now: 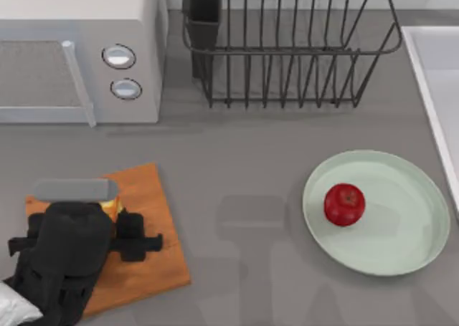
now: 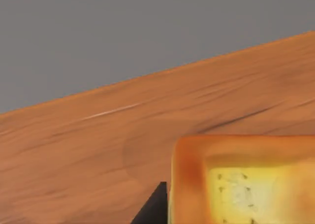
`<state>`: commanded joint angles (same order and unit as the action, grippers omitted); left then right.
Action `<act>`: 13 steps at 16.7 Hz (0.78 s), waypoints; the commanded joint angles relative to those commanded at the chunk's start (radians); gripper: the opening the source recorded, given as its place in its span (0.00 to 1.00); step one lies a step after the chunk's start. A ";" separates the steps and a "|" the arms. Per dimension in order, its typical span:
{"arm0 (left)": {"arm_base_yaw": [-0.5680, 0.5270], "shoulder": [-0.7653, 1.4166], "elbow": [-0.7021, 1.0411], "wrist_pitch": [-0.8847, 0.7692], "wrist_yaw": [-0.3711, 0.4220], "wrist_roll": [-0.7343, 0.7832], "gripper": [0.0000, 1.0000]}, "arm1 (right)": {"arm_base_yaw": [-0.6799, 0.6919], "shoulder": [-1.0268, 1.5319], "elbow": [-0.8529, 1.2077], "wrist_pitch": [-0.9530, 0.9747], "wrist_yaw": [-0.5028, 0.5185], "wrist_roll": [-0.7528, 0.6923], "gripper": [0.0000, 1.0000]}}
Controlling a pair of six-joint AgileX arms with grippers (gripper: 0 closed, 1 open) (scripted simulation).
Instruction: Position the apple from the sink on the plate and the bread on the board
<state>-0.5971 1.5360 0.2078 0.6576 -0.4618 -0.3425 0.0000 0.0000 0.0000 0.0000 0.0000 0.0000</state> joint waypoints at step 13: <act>0.000 0.000 0.000 0.000 0.000 0.000 0.68 | 0.000 0.000 0.000 0.000 0.000 0.000 1.00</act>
<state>-0.5971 1.5360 0.2078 0.6576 -0.4618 -0.3425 0.0000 0.0000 0.0000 0.0000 0.0000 0.0000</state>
